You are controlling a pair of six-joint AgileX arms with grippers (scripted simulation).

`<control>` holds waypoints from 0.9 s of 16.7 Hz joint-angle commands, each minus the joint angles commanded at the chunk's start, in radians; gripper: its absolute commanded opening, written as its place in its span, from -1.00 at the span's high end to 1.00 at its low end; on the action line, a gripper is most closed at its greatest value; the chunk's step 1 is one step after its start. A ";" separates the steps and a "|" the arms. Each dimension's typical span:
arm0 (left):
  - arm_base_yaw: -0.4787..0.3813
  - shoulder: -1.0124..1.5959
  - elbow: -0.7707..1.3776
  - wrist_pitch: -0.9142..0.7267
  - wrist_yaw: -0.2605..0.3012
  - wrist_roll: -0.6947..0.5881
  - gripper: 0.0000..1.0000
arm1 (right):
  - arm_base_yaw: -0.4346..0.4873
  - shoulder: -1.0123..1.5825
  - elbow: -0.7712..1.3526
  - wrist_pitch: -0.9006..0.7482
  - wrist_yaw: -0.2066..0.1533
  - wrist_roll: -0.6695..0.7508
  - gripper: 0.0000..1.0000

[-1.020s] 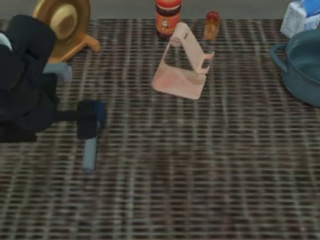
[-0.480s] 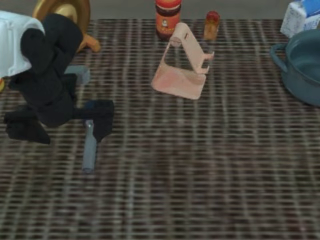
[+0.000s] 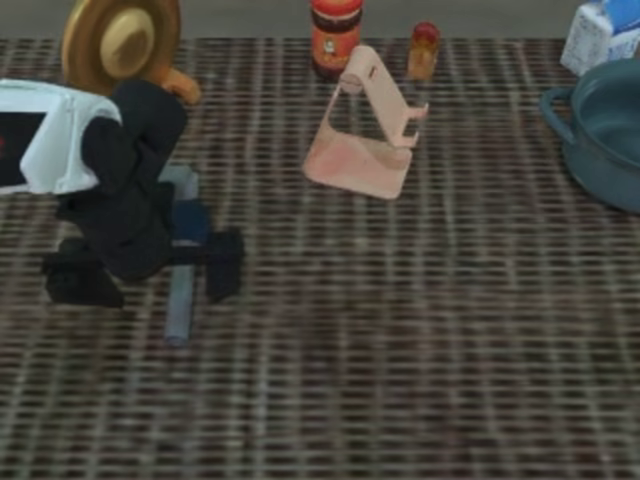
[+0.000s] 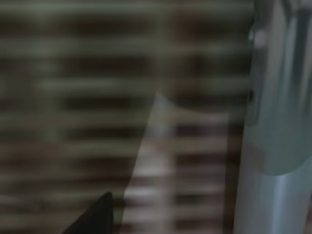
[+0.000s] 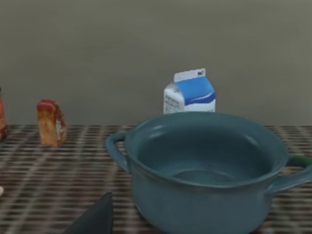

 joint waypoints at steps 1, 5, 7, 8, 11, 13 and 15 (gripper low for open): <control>-0.002 0.027 -0.021 0.050 0.000 -0.001 -1.00 | 0.000 0.000 0.000 0.000 0.000 0.000 -1.00; -0.007 0.093 -0.067 0.149 0.000 -0.005 -1.00 | 0.000 0.000 0.000 0.000 0.000 0.000 -1.00; -0.007 0.093 -0.067 0.150 0.000 -0.005 -1.00 | 0.000 0.000 0.000 0.000 0.000 0.000 -1.00; -0.007 0.093 -0.067 0.150 0.000 -0.005 -1.00 | 0.000 0.000 0.000 0.000 0.000 0.000 -1.00; -0.007 0.093 -0.067 0.150 0.000 -0.005 -0.55 | 0.000 0.000 0.000 0.000 0.000 0.000 -1.00; -0.007 0.093 -0.067 0.150 0.000 -0.005 -0.25 | 0.000 0.000 0.000 0.000 0.000 0.000 -1.00; -0.007 0.093 -0.067 0.150 0.000 -0.005 0.06 | 0.000 0.000 0.000 0.000 0.000 0.000 -1.00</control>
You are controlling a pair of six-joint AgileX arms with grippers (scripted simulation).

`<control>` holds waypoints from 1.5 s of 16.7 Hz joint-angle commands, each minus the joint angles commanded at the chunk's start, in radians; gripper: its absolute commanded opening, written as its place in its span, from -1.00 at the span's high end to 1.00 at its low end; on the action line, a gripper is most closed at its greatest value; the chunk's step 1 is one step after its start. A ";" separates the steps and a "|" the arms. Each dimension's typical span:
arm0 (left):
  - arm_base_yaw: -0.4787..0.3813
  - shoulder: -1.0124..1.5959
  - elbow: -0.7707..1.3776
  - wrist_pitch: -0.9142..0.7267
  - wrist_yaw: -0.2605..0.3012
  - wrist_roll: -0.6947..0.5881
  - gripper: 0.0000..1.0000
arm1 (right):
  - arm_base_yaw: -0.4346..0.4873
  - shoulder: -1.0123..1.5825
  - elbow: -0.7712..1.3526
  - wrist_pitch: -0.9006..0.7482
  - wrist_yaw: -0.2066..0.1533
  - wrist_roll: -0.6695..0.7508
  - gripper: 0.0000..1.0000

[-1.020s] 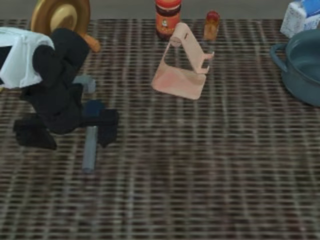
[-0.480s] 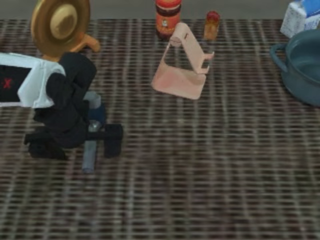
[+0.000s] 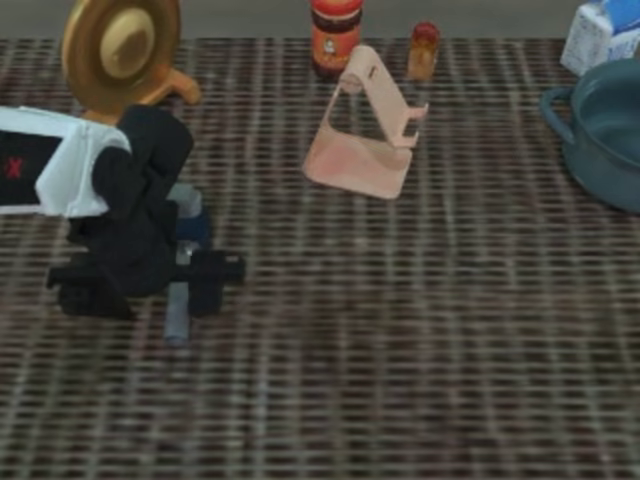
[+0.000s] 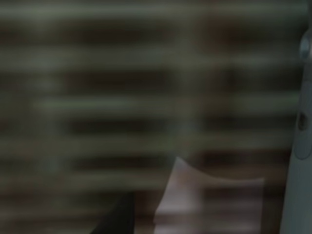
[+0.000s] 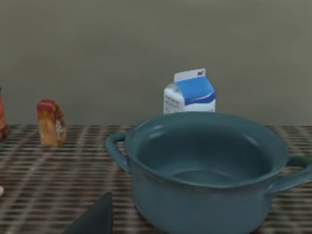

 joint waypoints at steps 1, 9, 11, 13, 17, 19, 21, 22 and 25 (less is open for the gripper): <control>0.000 0.000 0.000 0.000 0.000 0.000 0.21 | 0.000 0.000 0.000 0.000 0.000 0.000 -1.00; 0.000 0.000 0.000 0.000 0.000 0.000 1.00 | 0.000 0.000 0.000 0.000 0.000 0.000 -1.00; 0.000 0.000 0.000 0.000 0.000 0.000 1.00 | 0.000 0.000 0.000 0.000 0.000 0.000 -1.00; 0.000 0.000 0.000 0.000 0.000 0.000 1.00 | 0.000 0.000 0.000 0.000 0.000 0.000 -1.00; 0.010 -0.059 0.006 -0.036 -0.066 0.051 1.00 | 0.000 0.000 0.000 0.000 0.000 0.000 -1.00; 0.011 -0.070 -0.003 0.017 -0.044 0.063 1.00 | 0.000 0.000 0.000 0.000 0.000 0.000 -1.00; 0.014 -0.087 -0.019 0.112 -0.007 0.082 1.00 | 0.000 0.000 0.000 0.000 0.000 0.000 -1.00; 0.017 -0.100 -0.031 0.171 0.016 0.094 1.00 | 0.000 0.000 0.000 0.000 0.000 0.000 -1.00; 0.026 -0.149 -0.084 0.381 0.099 0.138 1.00 | 0.000 0.000 0.000 0.000 0.000 0.000 -1.00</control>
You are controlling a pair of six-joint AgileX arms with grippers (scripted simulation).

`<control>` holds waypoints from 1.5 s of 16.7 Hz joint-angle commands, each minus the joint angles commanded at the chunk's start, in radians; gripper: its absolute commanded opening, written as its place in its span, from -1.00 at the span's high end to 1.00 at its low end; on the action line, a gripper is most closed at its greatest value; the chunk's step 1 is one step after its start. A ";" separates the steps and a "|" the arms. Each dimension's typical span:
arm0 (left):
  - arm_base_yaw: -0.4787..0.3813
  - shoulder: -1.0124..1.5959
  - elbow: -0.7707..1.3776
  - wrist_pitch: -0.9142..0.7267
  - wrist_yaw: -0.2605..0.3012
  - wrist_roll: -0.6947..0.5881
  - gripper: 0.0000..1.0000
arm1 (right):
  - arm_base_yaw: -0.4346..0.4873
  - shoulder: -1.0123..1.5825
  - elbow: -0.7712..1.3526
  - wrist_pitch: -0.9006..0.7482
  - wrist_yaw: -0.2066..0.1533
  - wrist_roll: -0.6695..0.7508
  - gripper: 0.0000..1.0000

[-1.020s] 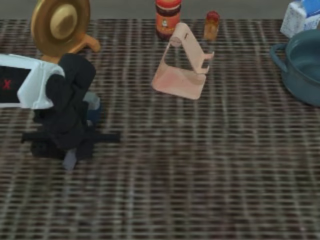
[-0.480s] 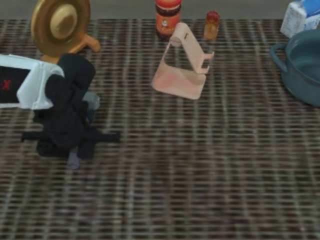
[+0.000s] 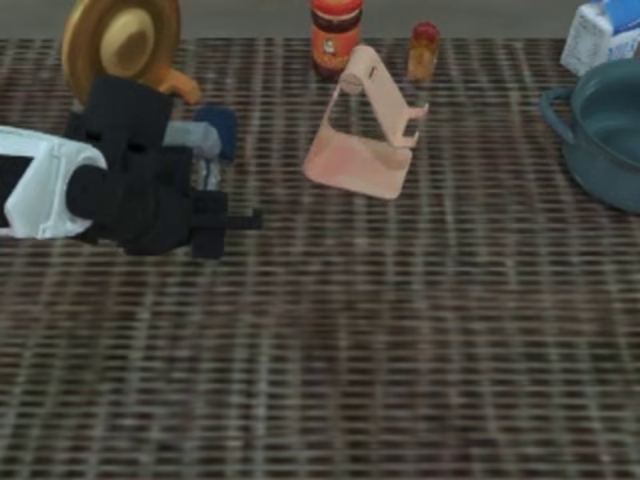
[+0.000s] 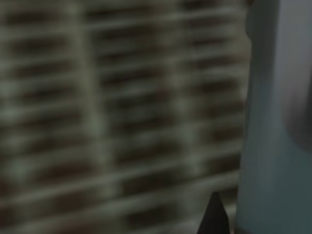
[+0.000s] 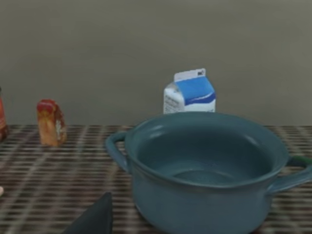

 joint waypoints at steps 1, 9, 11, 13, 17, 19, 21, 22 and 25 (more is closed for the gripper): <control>0.004 -0.020 -0.023 0.080 0.031 0.017 1.00 | 0.000 0.000 0.000 0.000 0.000 0.000 -1.00; 0.032 -0.209 -0.207 0.763 0.278 0.158 1.00 | 0.000 0.000 0.000 0.000 0.000 0.000 -1.00; 0.038 -0.259 -0.238 0.869 0.321 0.186 1.00 | 0.000 0.000 0.000 0.000 0.000 0.000 -1.00; 0.043 -0.294 -0.257 0.933 0.350 0.206 1.00 | 0.000 0.000 0.000 0.000 0.000 0.000 -1.00; 0.044 -0.307 -0.263 0.954 0.360 0.213 1.00 | 0.000 0.000 0.000 0.000 0.000 0.000 -1.00; 0.039 -0.303 -0.258 0.952 0.358 0.213 1.00 | 0.000 0.000 0.000 0.000 0.000 0.000 -1.00; 0.023 -0.296 -0.256 0.959 0.342 0.213 1.00 | 0.000 0.000 0.000 0.000 0.000 0.000 -1.00; 0.002 -0.287 -0.252 0.968 0.318 0.213 1.00 | 0.000 0.000 0.000 0.000 0.000 0.000 -1.00; -0.100 -0.252 -0.240 1.003 0.207 0.211 1.00 | 0.000 0.000 0.000 0.000 0.000 0.000 -1.00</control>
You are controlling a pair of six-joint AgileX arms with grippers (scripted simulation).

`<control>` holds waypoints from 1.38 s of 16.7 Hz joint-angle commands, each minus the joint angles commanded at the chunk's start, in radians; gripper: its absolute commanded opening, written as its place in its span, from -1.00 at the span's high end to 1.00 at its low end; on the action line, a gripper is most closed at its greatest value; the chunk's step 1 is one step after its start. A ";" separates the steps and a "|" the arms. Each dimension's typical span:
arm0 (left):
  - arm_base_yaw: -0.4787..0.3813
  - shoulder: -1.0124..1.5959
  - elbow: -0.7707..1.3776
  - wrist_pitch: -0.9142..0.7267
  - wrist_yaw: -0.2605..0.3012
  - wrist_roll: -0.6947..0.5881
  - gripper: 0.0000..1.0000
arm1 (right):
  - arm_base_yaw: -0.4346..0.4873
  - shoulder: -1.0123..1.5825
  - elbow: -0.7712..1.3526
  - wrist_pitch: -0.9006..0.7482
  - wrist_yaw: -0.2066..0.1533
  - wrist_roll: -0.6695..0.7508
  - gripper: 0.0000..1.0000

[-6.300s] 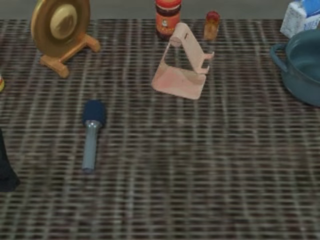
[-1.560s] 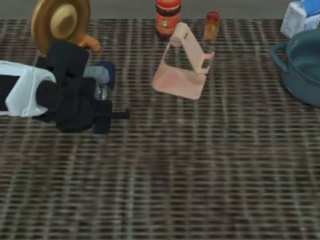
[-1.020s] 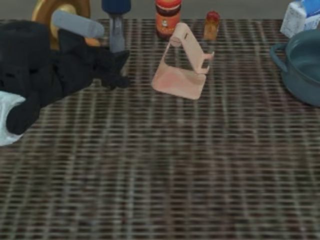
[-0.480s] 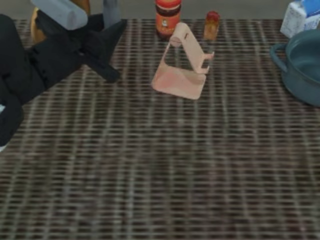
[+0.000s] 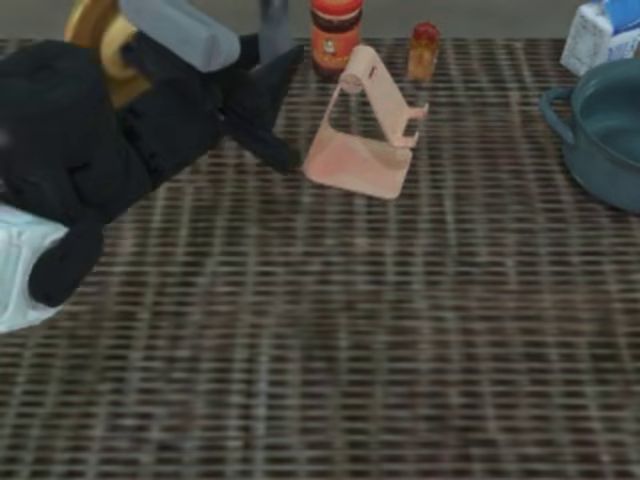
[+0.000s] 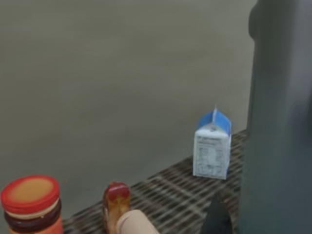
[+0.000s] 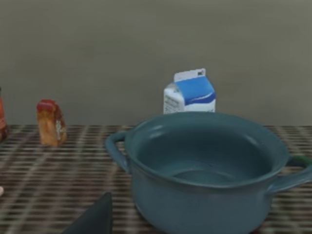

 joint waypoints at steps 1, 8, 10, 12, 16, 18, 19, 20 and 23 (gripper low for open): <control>-0.041 0.013 0.003 0.013 -0.044 -0.001 1.00 | 0.000 0.000 0.000 0.000 0.000 0.000 -1.00; -0.193 0.051 0.017 0.060 -0.200 -0.003 1.00 | 0.000 0.000 0.000 0.000 0.000 0.000 -1.00; -0.189 0.047 0.012 0.058 -0.197 -0.002 1.00 | 0.000 0.000 0.000 0.000 0.000 0.000 -1.00; -0.191 0.049 0.015 0.059 -0.199 -0.002 1.00 | 0.000 0.000 0.000 0.000 0.000 0.000 -1.00; -0.193 0.051 0.017 0.060 -0.200 -0.003 1.00 | 0.000 0.000 0.000 0.000 0.000 0.000 -1.00; -0.193 0.051 0.017 0.060 -0.200 -0.003 1.00 | 0.004 0.012 0.009 0.008 -0.011 0.000 -1.00; -0.193 0.051 0.017 0.060 -0.200 -0.003 1.00 | 0.010 0.034 0.024 0.021 -0.028 0.000 -1.00; -0.193 0.051 0.017 0.060 -0.200 -0.003 1.00 | 0.019 0.066 0.046 0.040 -0.054 -0.001 -1.00; -0.193 0.051 0.017 0.060 -0.200 -0.003 1.00 | 0.058 0.226 0.143 0.124 -0.165 0.001 -1.00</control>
